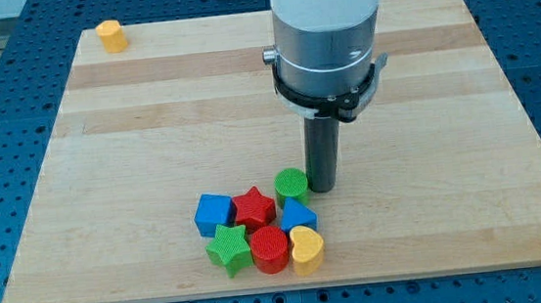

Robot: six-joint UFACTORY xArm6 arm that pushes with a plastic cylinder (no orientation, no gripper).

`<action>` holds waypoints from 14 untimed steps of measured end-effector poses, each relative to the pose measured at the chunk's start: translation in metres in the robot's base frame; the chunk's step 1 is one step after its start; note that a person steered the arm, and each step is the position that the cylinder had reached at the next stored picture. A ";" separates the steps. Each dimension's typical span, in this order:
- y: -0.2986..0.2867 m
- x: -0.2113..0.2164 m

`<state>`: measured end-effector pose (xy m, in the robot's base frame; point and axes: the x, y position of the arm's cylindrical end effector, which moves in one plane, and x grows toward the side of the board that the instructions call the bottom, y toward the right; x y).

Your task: Move the yellow hexagon above the blue cube

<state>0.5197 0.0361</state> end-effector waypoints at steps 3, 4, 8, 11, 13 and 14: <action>-0.133 -0.108; -0.253 -0.158; -0.338 -0.326; -0.277 -0.321; -0.251 -0.290; -0.241 -0.260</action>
<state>0.2594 -0.2054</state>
